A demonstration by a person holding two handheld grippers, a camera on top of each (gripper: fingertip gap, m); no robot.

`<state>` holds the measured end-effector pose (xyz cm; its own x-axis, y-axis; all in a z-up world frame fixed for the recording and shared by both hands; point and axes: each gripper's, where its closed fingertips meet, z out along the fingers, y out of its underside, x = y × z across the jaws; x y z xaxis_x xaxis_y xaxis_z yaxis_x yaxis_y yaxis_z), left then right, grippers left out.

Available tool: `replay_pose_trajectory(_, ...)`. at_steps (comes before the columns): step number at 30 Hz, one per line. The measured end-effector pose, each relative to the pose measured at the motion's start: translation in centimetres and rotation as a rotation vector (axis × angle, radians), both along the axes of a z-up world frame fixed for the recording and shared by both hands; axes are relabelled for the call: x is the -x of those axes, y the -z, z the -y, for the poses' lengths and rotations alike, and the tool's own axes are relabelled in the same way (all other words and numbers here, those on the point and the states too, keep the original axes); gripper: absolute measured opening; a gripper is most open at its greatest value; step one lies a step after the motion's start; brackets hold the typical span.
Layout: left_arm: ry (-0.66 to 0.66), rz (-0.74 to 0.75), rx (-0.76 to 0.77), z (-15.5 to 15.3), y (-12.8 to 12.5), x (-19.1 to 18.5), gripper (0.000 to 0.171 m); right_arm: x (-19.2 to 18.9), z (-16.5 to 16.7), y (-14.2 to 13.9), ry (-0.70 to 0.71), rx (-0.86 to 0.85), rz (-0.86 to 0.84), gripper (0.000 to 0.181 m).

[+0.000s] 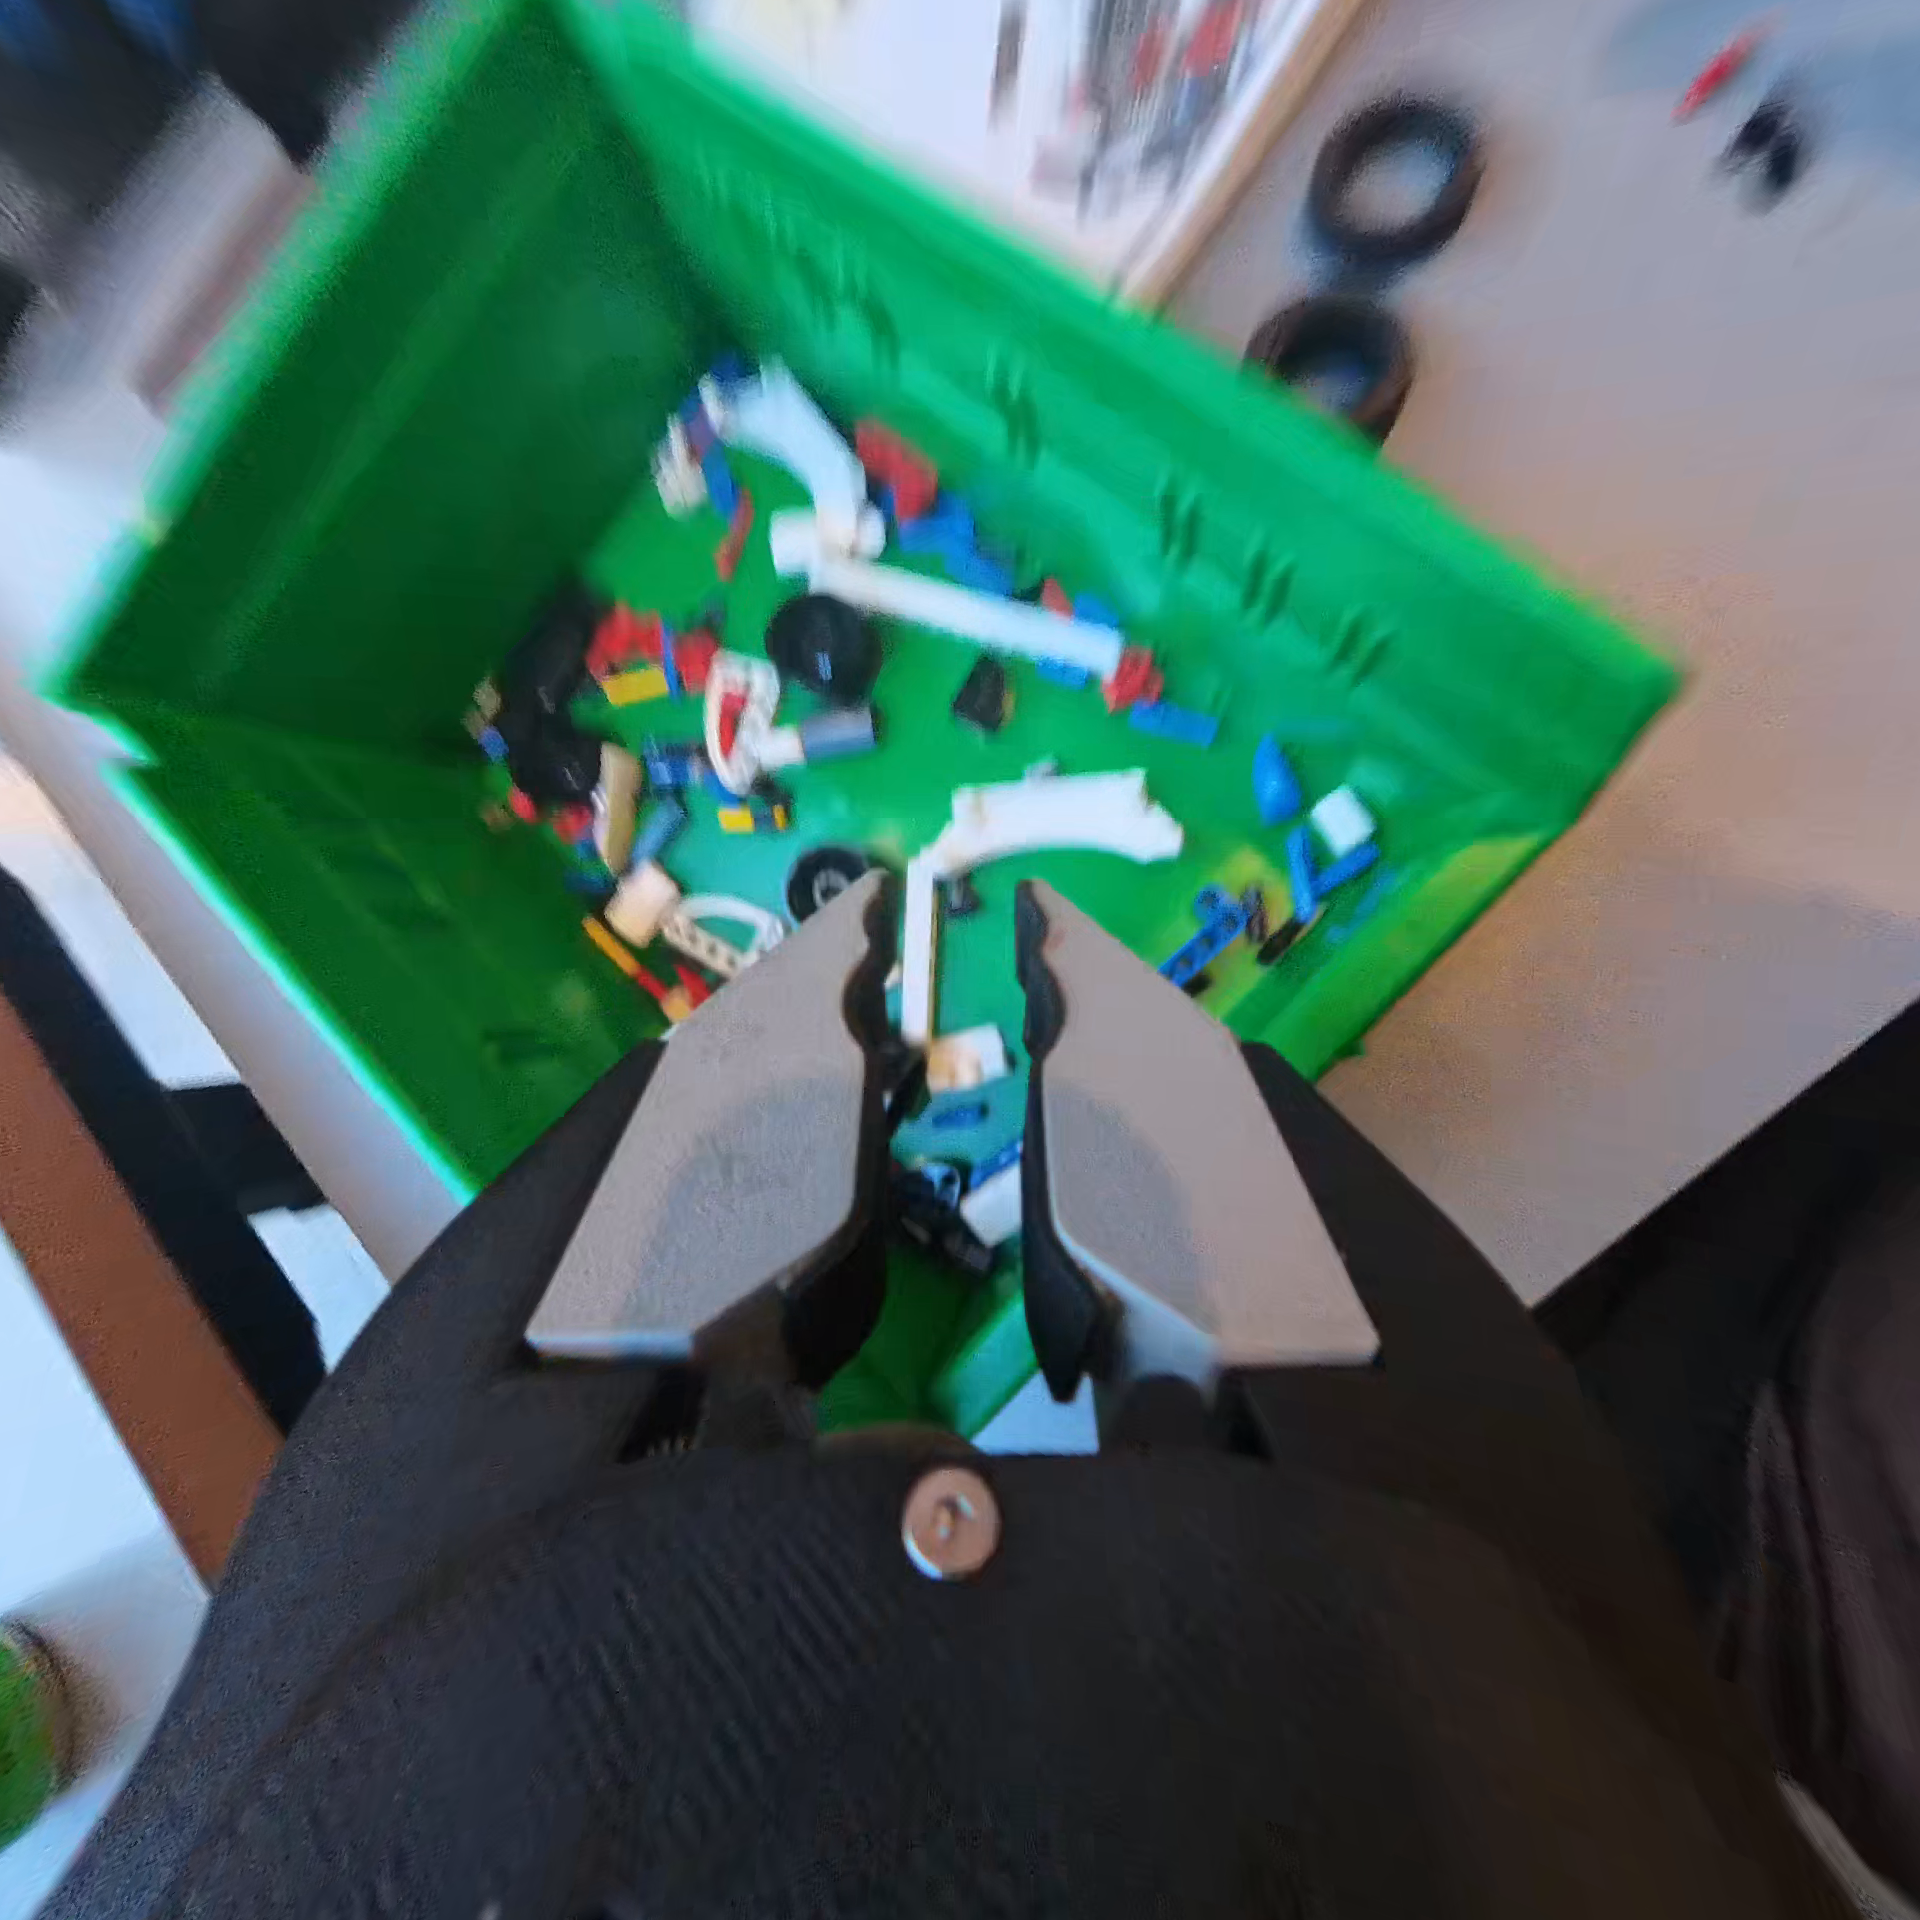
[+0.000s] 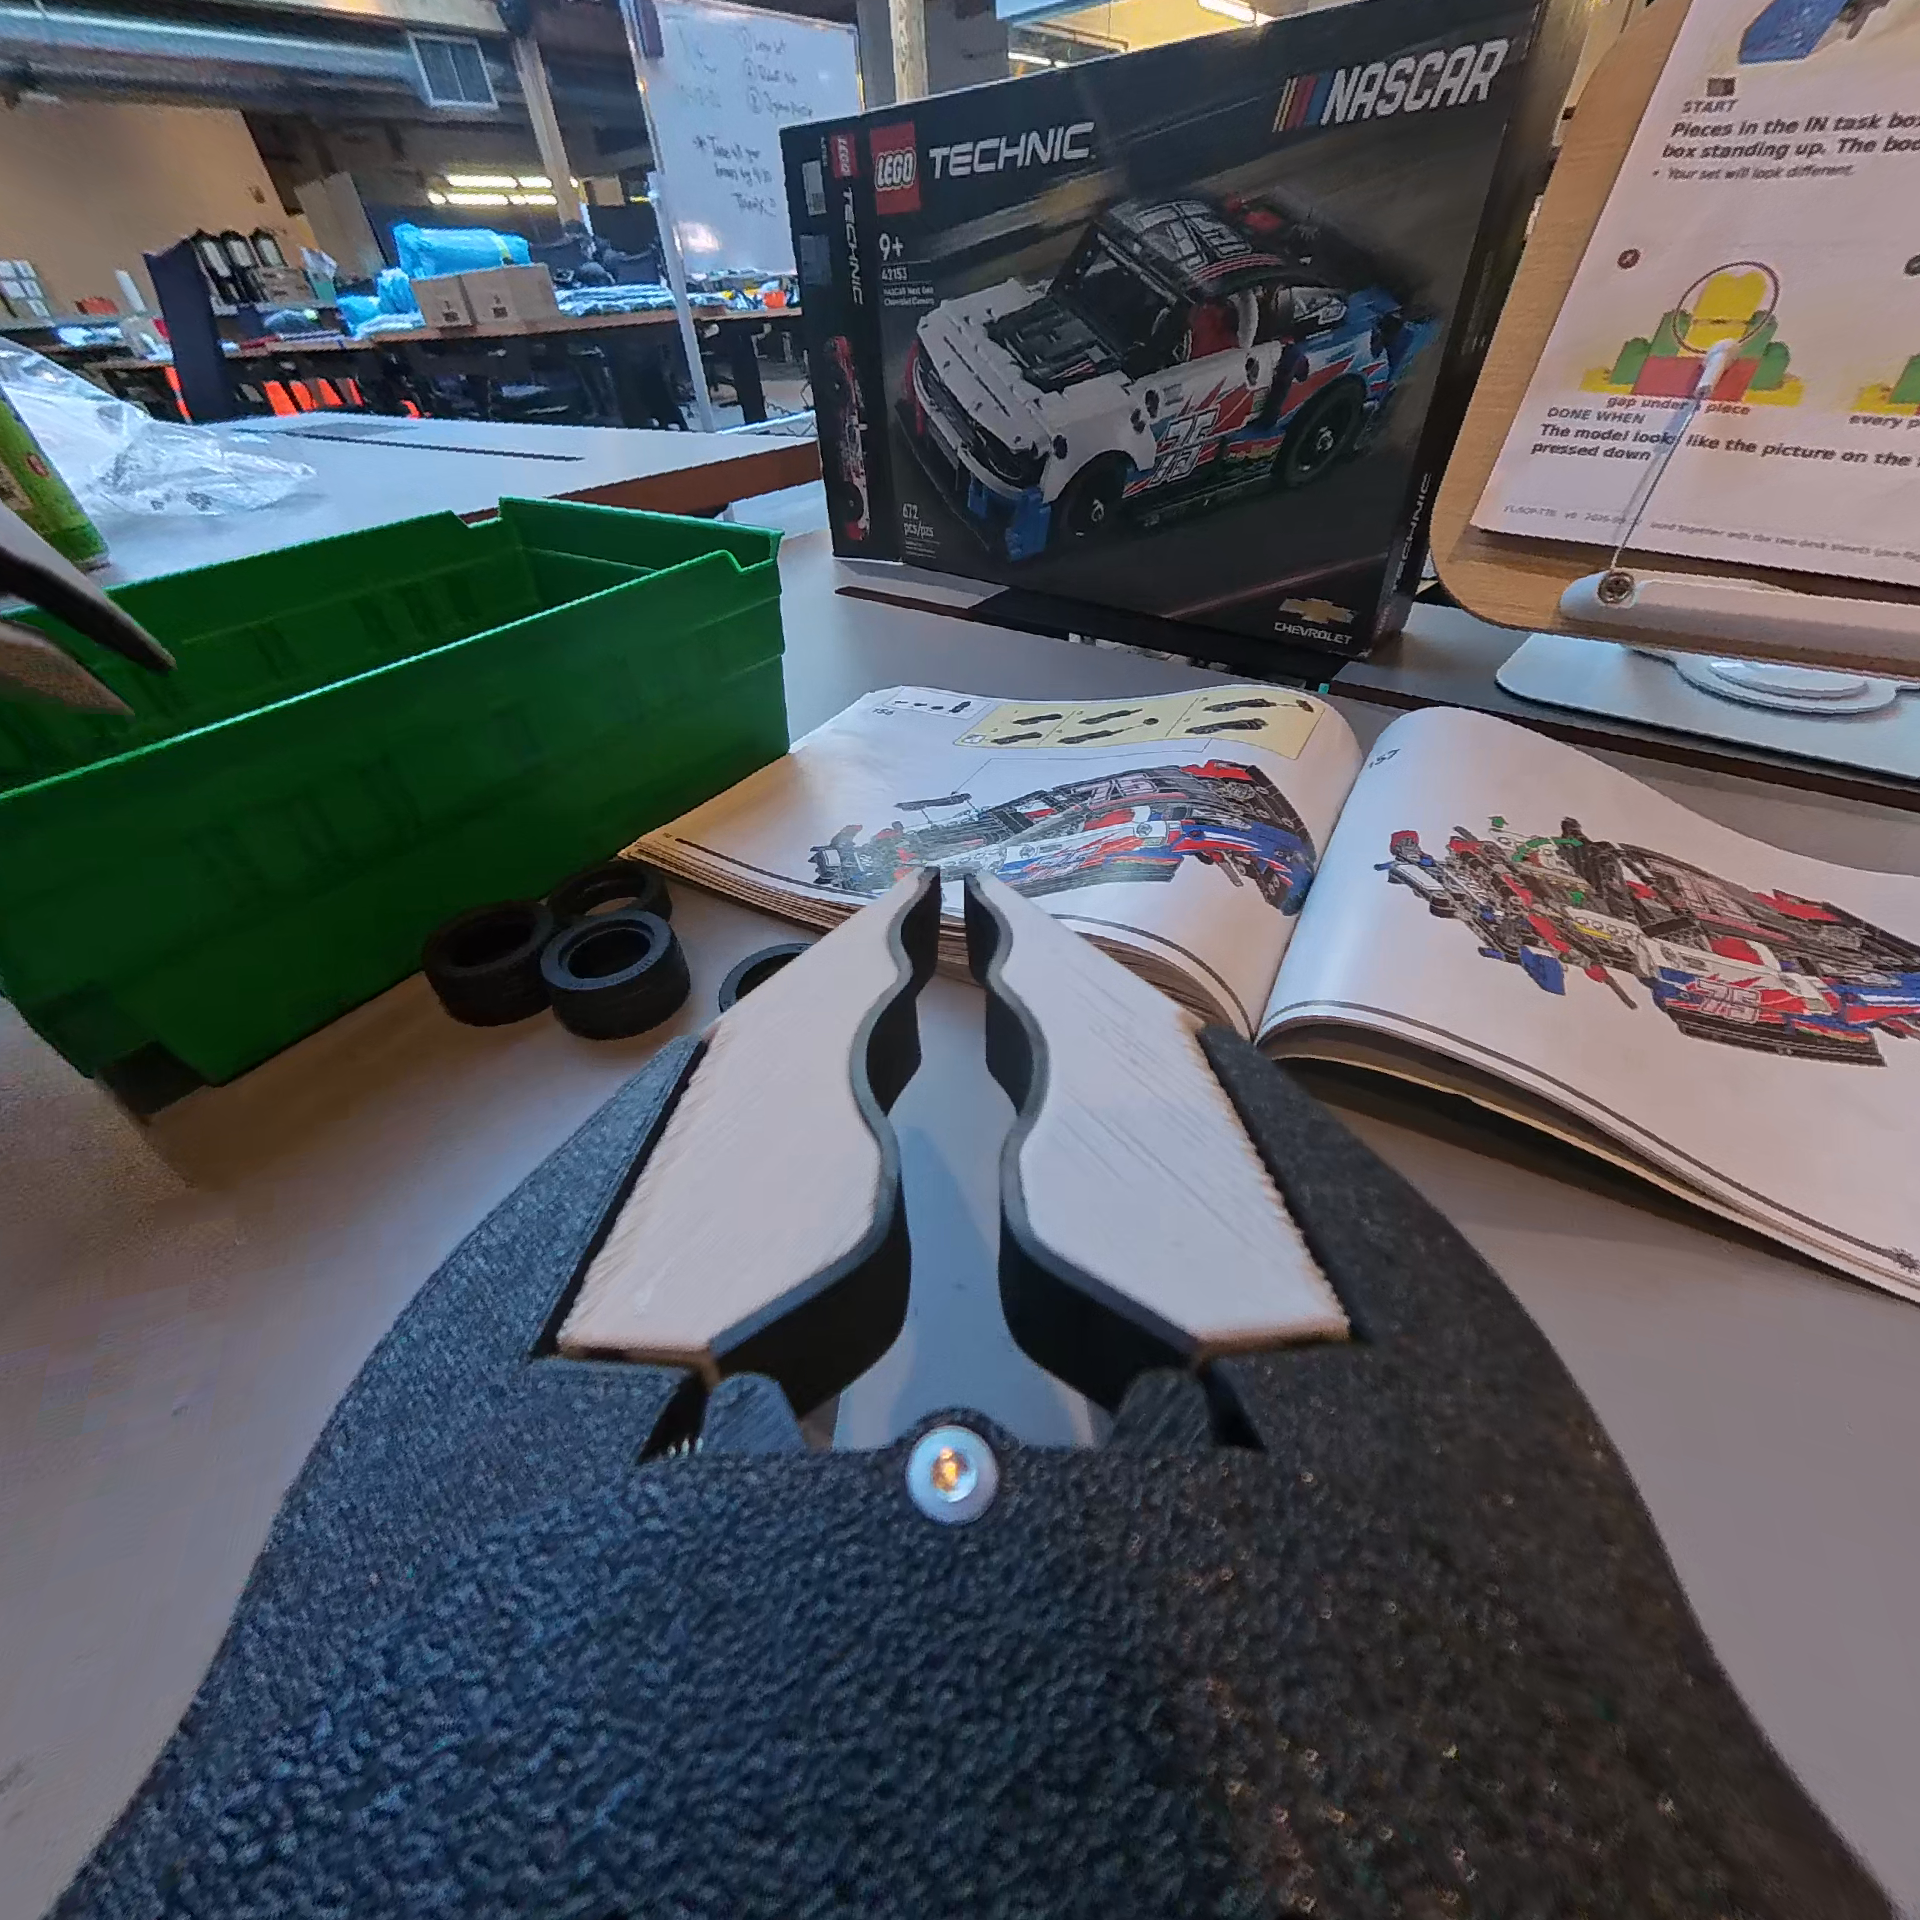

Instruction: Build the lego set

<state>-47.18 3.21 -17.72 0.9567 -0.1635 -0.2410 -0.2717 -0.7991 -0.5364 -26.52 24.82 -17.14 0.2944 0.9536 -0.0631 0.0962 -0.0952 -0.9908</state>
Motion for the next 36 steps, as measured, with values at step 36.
replay_pose_trajectory(36, -0.004, 0.007, 0.350, 0.0, 7.8, 1.5, 0.013, -0.1, 0.1, 0.0, -0.006, 0.009, -0.005, 0.004)
